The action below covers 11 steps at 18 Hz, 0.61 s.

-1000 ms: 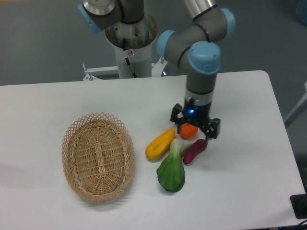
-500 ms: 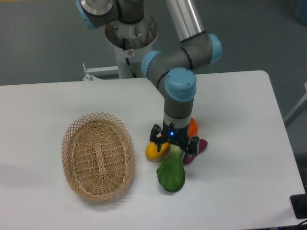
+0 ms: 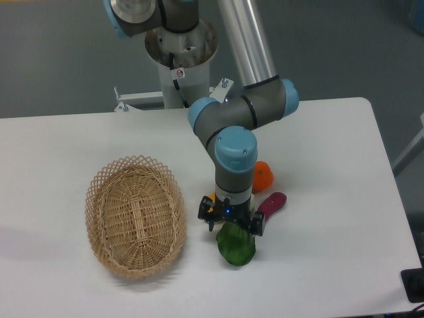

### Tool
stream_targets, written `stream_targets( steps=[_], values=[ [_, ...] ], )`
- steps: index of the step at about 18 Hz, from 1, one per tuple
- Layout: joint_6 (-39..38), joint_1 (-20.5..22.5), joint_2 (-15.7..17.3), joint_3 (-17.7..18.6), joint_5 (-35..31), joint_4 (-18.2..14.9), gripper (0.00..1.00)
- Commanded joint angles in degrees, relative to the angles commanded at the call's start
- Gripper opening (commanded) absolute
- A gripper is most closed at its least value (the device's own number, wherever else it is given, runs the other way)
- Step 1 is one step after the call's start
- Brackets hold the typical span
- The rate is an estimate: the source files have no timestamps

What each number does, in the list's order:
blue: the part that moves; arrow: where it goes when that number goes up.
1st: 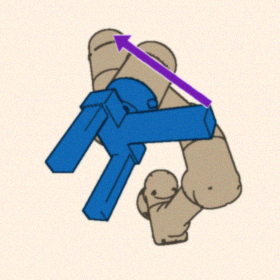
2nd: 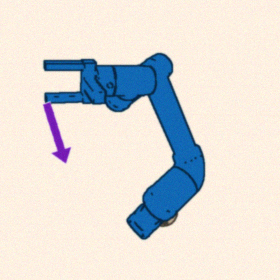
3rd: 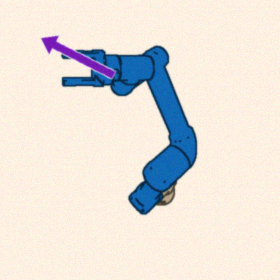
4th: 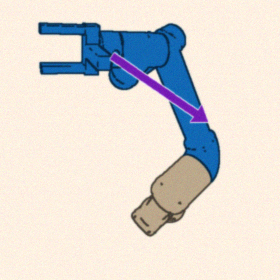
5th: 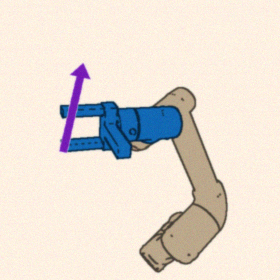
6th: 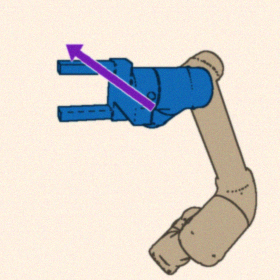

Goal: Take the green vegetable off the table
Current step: 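Close the gripper on the bok choy leaves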

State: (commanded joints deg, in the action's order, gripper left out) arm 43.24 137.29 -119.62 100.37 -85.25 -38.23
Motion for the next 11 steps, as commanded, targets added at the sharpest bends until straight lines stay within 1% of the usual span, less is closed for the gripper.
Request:
stream_targets(
  steps=[4,8,9,11],
  values=[
    [-0.1,-0.4,-0.4,0.0,-2.2,0.1,1.00],
    [-0.2,-0.4,-1.1,-1.1,-3.6,0.1,0.99],
    [-0.5,-0.4,-1.4,-1.6,-4.1,0.1,0.94],
    [-0.9,-0.4,-1.7,-1.9,-4.2,0.1,0.76]
  ],
)
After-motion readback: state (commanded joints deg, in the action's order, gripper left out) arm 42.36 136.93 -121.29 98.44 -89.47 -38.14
